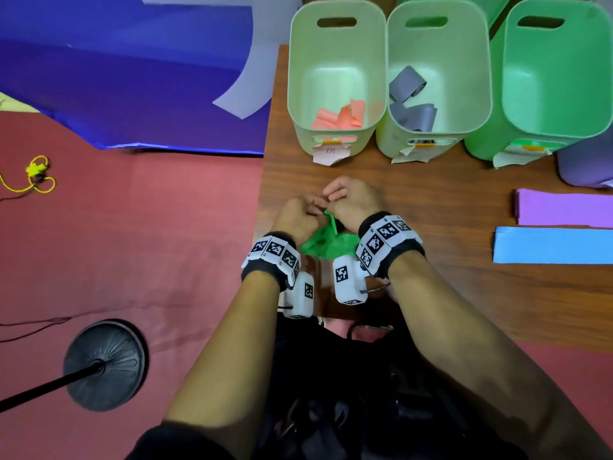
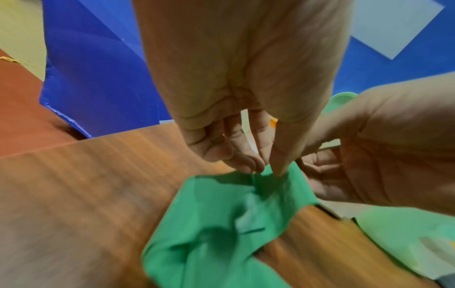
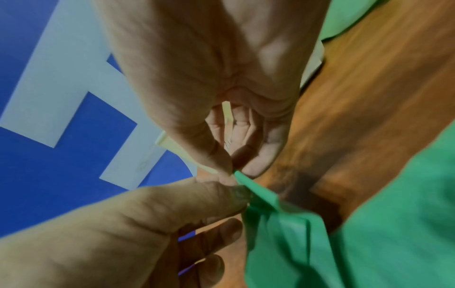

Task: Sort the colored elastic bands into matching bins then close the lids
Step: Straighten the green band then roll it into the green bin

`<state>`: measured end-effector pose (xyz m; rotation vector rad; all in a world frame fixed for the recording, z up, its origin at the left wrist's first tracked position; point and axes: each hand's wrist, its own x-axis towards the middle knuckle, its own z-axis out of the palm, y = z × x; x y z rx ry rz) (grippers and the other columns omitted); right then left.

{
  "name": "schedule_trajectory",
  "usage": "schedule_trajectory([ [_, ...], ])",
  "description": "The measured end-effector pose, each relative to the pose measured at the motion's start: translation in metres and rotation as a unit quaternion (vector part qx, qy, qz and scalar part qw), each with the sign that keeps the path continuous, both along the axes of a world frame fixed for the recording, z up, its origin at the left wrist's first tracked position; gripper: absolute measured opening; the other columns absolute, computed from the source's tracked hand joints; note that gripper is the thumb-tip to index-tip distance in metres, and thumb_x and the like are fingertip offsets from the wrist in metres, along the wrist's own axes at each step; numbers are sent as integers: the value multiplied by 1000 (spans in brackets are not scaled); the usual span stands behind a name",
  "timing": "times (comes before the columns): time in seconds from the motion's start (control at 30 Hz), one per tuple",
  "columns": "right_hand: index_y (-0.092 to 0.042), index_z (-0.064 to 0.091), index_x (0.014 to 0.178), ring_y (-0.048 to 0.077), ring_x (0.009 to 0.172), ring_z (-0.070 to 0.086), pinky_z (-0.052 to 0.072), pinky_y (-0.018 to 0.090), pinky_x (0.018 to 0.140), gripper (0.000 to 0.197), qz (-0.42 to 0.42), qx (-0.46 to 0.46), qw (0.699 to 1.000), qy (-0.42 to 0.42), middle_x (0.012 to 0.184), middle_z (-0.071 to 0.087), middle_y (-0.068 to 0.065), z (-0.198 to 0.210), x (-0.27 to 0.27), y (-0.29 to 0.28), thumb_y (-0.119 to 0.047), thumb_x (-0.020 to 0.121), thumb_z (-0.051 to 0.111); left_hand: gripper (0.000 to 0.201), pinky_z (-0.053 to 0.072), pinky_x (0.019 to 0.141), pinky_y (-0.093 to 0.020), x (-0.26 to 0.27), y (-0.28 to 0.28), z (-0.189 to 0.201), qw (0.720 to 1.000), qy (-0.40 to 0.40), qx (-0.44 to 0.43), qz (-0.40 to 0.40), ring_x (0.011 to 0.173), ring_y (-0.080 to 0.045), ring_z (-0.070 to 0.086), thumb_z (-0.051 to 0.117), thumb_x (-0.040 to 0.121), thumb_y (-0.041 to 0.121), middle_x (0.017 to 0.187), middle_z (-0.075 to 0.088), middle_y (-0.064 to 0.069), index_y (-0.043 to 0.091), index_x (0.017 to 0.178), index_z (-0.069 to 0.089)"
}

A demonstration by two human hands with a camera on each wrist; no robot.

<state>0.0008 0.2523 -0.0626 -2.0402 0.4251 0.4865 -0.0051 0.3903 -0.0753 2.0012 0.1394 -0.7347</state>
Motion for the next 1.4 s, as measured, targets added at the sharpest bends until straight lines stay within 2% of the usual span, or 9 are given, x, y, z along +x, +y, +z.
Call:
schedule_trajectory([
  [0.1, -31, 63, 73, 12, 81, 65, 53, 26, 78, 27, -12, -5, 999, -42, 78, 65, -10, 17, 10, -14, -7, 75, 75, 25, 48, 72, -23, 12, -18, 20, 999, -31, -13, -18, 74, -16, 57, 63, 79, -3, 80, 66, -9, 15, 94, 66],
  [0.23, -24, 67, 82, 13, 83, 63, 51, 24, 81, 21, -35, 21, 996, -83, 80, 65, -8, 46, 21, -45, -7, 74, 77, 21, 52, 75, -33, 26, -49, 41, 997, -79, -12, -24, 75, -30, 62, 58, 76, 7, 85, 71, -14, 26, 80, 66],
  [0.43, -19, 70, 89, 7, 80, 61, 51, 24, 79, 10, -60, 9, 988, -143, 82, 66, -8, 92, 22, -107, -16, 80, 74, 25, 40, 61, -15, 45, -107, 82, 988, -141, -57, -27, 53, 6, 47, 54, 80, -1, 63, 58, 13, 21, 80, 66],
  [0.63, -25, 68, 80, 12, 94, 61, 46, 26, 84, 12, -106, -33, 977, -180, 93, 71, -7, 122, 17, -175, -19, 88, 61, 3, 49, 72, -31, 63, -175, 113, 978, -187, -81, -32, 64, -13, 53, 70, 85, 14, 66, 60, 2, 14, 83, 68],
  [0.77, -20, 71, 89, 12, 91, 56, 38, 22, 76, 11, -125, -53, 969, -207, 90, 66, -8, 136, 13, -227, -19, 92, 61, 7, 46, 70, -29, 70, -224, 124, 973, -203, -108, -23, 62, -11, 51, 73, 84, 19, 64, 57, 6, 18, 82, 67],
  [0.87, -23, 70, 86, 14, 90, 58, 46, 26, 82, 10, -137, -58, 965, -215, 88, 66, -9, 139, 12, -261, -20, 91, 62, 10, 47, 75, -32, 73, -256, 130, 967, -224, -114, -31, 70, -14, 54, 73, 85, 18, 73, 62, 1, 9, 89, 70],
  [1.0, -28, 66, 81, 17, 88, 61, 52, 36, 88, 13, -163, -27, 965, -205, 81, 64, -11, 141, 17, -297, -21, 91, 62, 9, 48, 81, -32, 79, -292, 142, 964, -245, -103, -32, 76, -16, 57, 74, 85, 17, 81, 64, 1, 20, 81, 67],
  [1.27, -26, 68, 80, 14, 80, 62, 55, 38, 85, 9, -205, 52, 950, -228, 79, 66, -5, 151, 29, -325, -18, 83, 69, 22, 44, 67, -25, 88, -320, 160, 954, -258, -147, -38, 63, -13, 48, 66, 86, 5, 64, 54, 4, 25, 94, 67],
  [1.4, -26, 68, 79, 13, 82, 63, 55, 39, 87, 10, -212, 83, 943, -244, 77, 67, -7, 152, 33, -326, -17, 83, 70, 23, 49, 79, -30, 93, -323, 163, 948, -280, -146, -44, 79, -12, 55, 69, 84, 3, 79, 63, 9, 27, 86, 70],
])
